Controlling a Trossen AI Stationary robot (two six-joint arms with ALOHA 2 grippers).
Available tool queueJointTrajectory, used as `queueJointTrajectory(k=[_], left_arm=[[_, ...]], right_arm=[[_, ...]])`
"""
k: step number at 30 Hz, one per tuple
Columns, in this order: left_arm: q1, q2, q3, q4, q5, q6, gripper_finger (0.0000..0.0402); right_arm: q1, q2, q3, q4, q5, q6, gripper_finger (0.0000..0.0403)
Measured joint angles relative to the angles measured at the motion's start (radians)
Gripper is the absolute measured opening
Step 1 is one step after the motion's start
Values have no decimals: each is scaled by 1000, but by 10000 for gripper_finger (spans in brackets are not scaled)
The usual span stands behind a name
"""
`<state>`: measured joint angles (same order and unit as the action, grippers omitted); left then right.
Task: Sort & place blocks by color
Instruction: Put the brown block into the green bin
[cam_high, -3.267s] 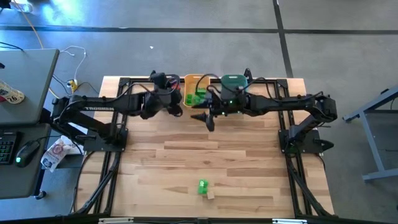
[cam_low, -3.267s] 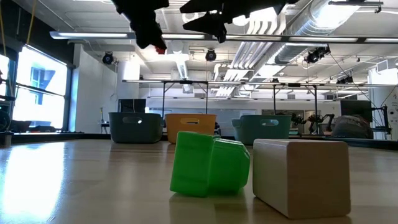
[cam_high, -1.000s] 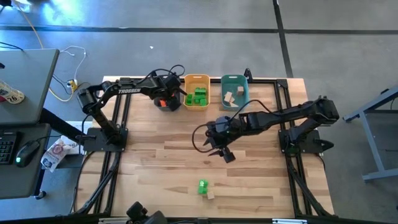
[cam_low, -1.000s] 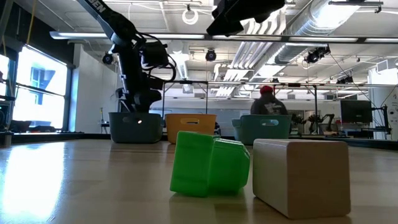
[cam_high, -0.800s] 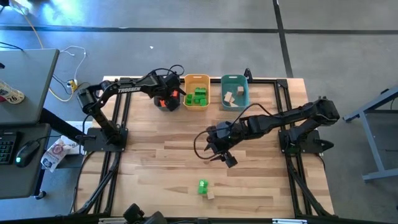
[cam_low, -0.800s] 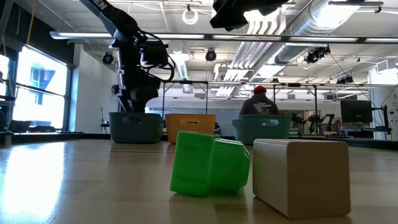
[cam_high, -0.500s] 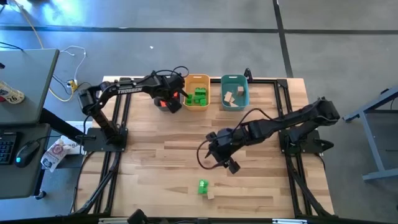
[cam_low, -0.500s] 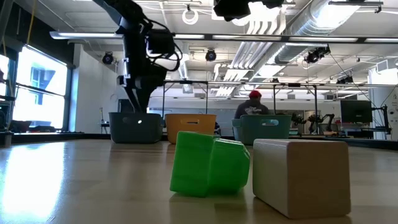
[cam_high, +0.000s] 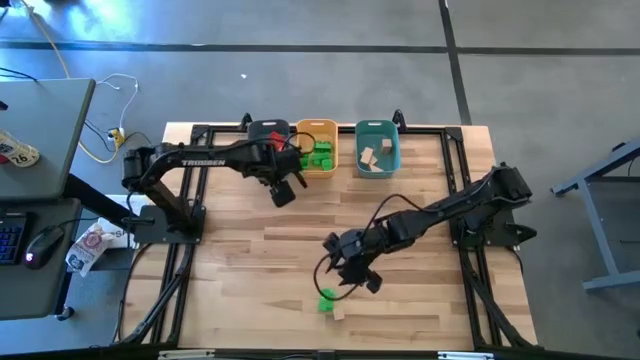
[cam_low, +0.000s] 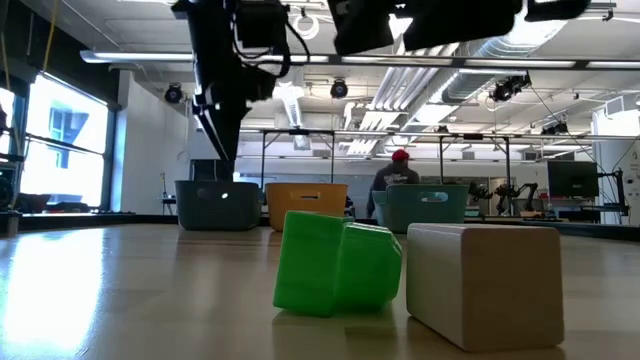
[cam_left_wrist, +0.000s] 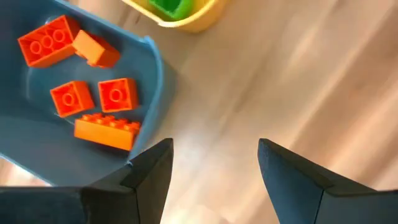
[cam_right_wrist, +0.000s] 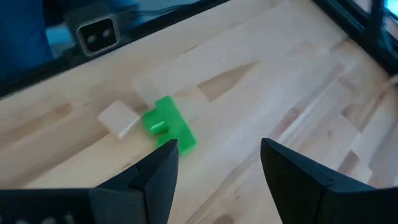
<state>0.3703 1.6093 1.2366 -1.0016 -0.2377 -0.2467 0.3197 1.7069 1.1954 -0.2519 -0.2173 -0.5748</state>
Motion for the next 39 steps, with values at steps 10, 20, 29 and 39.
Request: queueJointTrajectory(k=[10, 20, 29, 39], left_arm=[[-173, -118, 0, -12, 157, -197, 220], [-366, -140, 0, -12, 108, -305, 220], [-428, -140, 0, -13, 60, -357, 219], [-487, -140, 0, -13, -3, -444, 219]], right_arm=[[52, 56, 0, 93, 19, -62, 213], [103, 81, 0, 143, 33, 183, 213], [169, 81, 0, 169, 146, 583, 213], [265, 84, 0, 168, 349, 761, 213]])
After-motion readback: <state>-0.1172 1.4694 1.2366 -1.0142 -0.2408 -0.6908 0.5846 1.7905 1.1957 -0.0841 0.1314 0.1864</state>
